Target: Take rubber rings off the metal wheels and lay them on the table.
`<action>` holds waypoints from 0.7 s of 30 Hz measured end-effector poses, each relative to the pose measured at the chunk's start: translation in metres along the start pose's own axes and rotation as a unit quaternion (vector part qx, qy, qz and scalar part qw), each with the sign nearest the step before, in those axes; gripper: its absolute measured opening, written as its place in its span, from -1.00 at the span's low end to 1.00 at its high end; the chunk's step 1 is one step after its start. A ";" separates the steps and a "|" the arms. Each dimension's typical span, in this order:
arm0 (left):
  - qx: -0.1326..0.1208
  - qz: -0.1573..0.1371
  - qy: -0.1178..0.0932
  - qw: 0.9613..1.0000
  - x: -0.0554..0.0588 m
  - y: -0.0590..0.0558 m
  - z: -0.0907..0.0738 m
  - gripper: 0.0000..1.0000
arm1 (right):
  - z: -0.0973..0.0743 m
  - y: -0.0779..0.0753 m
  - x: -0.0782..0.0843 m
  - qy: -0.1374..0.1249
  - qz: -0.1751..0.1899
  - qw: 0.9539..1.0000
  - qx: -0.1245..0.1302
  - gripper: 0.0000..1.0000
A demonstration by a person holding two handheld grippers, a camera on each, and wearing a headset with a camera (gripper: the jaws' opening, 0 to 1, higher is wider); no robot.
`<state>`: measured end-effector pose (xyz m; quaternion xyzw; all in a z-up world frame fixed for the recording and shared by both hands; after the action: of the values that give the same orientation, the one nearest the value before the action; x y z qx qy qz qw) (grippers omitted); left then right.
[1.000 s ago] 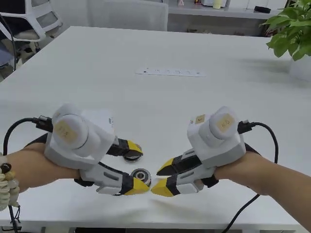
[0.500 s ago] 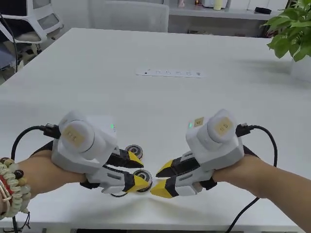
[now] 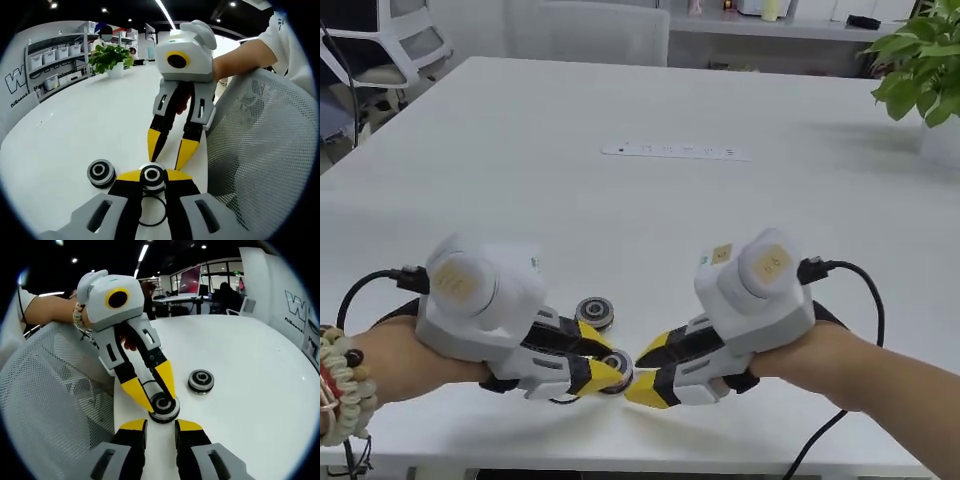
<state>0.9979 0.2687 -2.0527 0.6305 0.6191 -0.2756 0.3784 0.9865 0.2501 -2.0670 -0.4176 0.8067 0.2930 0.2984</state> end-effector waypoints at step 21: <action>-0.007 0.004 -0.009 1.000 -0.002 0.004 0.009 -0.84 | 0.008 -0.003 0.003 0.001 0.007 1.000 0.011 -0.66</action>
<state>1.0029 0.2603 -2.0555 0.6279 0.6150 -0.2751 0.3897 0.9899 0.2529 -2.0749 -0.4089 0.8132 0.2859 0.2997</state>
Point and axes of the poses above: the centre of the closed fingertips' face, and the gripper's own axes: z roughly forward along the fingers, y roughly to its left, x roughly out of its underside, the point moved 1 cm from there along -z, roughly backward along the fingers, and after that the axes turned 8 degrees about z, right-handed, at the moved point
